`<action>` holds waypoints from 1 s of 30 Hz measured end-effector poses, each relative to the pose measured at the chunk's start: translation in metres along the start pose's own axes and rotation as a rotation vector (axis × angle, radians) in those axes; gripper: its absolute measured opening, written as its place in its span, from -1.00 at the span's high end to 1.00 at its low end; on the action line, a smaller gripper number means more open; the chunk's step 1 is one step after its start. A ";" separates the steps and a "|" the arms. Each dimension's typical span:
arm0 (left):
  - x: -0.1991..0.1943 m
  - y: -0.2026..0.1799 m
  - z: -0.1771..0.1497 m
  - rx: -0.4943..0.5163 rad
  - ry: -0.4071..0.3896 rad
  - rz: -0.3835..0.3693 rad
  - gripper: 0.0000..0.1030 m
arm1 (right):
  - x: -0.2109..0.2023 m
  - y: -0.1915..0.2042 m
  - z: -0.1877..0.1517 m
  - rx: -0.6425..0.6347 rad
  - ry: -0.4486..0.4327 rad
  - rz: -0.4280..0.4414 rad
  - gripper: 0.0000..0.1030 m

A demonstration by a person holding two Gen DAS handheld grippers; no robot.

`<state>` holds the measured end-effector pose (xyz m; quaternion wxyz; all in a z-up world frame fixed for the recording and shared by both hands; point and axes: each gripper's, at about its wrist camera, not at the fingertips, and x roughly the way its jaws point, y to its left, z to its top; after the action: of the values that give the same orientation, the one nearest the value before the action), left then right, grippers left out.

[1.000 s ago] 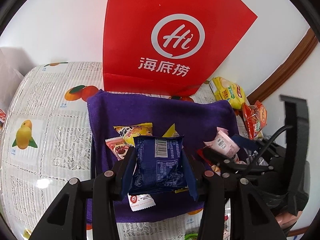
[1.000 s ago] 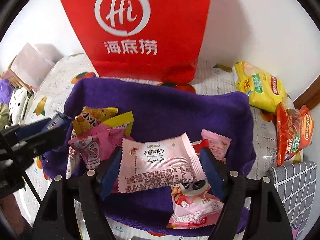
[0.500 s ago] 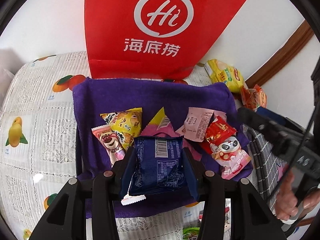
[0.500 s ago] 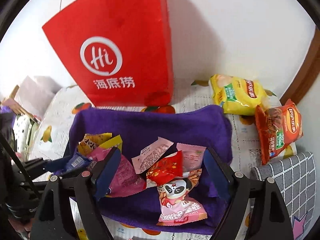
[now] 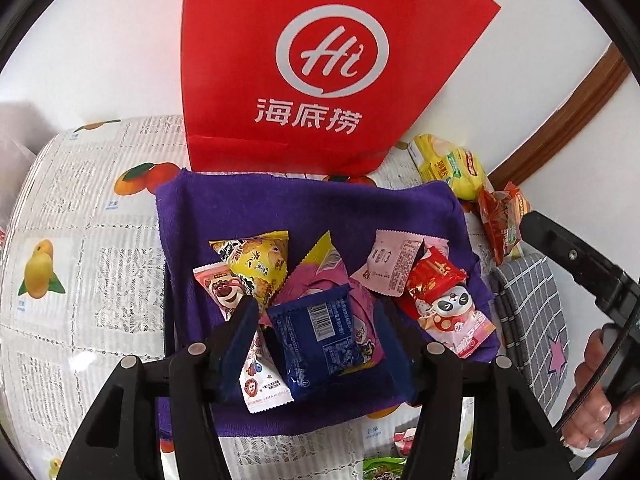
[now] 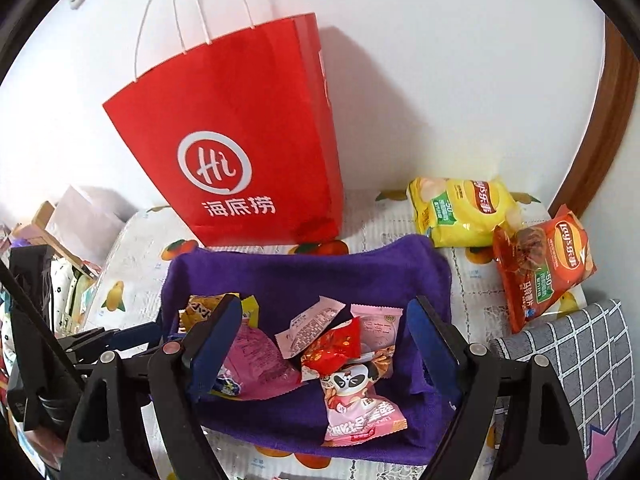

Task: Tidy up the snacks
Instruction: 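Move both tools back down to the remaining packets on the bed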

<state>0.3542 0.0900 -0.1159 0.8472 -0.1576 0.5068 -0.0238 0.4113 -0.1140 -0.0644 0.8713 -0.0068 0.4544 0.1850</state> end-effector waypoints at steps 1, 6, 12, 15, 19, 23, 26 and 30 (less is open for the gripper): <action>-0.001 0.001 0.000 -0.006 0.000 -0.001 -0.12 | -0.001 0.001 0.000 -0.003 0.003 0.001 -0.63; -0.008 0.004 0.002 -0.014 -0.019 0.037 -0.12 | -0.018 0.013 -0.015 -0.023 -0.022 0.019 -0.63; -0.022 0.012 0.004 -0.057 -0.052 0.054 -0.12 | -0.027 0.000 -0.079 -0.028 0.025 0.028 -0.47; -0.030 0.007 0.003 -0.043 -0.070 0.060 -0.12 | -0.023 -0.009 -0.119 0.004 0.088 -0.005 -0.34; -0.039 -0.005 -0.001 -0.010 -0.084 0.054 -0.12 | -0.016 -0.015 -0.159 0.039 0.143 -0.027 -0.31; -0.045 -0.011 -0.003 0.006 -0.094 0.037 -0.12 | -0.012 -0.015 -0.197 0.080 0.171 0.001 -0.31; -0.050 -0.015 -0.004 0.018 -0.101 0.028 -0.12 | -0.005 -0.010 -0.208 0.079 0.192 -0.009 -0.31; -0.055 -0.018 -0.005 0.023 -0.107 0.014 -0.12 | 0.003 0.002 -0.209 0.049 0.198 0.006 -0.31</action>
<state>0.3252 0.0828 -0.0663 0.8749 -0.1453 0.4617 -0.0151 0.2473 -0.1489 -0.1885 0.8216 -0.0024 0.5426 0.1747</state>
